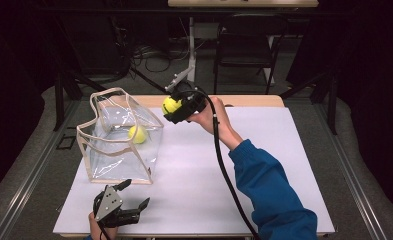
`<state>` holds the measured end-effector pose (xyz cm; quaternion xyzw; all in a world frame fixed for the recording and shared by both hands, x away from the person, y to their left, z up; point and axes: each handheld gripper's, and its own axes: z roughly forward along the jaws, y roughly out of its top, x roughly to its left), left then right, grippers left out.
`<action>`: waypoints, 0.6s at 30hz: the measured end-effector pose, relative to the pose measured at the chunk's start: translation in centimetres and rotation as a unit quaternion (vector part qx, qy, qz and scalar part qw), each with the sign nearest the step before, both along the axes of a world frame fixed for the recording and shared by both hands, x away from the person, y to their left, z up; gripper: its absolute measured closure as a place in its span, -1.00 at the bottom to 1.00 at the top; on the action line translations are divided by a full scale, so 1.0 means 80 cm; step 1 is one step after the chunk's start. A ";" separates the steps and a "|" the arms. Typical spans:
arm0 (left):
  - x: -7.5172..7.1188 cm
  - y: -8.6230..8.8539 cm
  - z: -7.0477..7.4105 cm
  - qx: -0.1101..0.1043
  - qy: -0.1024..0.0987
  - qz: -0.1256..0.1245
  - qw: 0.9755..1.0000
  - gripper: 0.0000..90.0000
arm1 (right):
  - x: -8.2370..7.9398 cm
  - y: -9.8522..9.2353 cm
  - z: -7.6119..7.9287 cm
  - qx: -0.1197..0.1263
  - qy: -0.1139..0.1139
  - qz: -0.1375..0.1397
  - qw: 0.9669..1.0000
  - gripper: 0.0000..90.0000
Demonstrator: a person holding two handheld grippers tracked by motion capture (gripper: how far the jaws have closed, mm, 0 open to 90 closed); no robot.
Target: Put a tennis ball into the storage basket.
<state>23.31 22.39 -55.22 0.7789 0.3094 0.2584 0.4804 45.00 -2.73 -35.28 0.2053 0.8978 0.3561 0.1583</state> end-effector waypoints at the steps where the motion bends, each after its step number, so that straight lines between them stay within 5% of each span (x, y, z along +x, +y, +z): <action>1: 0.000 0.000 0.000 0.000 0.000 0.000 1.000 -0.64 | 0.000 0.001 0.001 0.000 0.000 0.001 1.000 -0.42; 18: 0.001 0.001 -0.001 -0.003 0.002 -0.002 1.000 -0.64 | 0.001 0.013 0.004 -0.006 -0.004 0.012 1.000 -0.42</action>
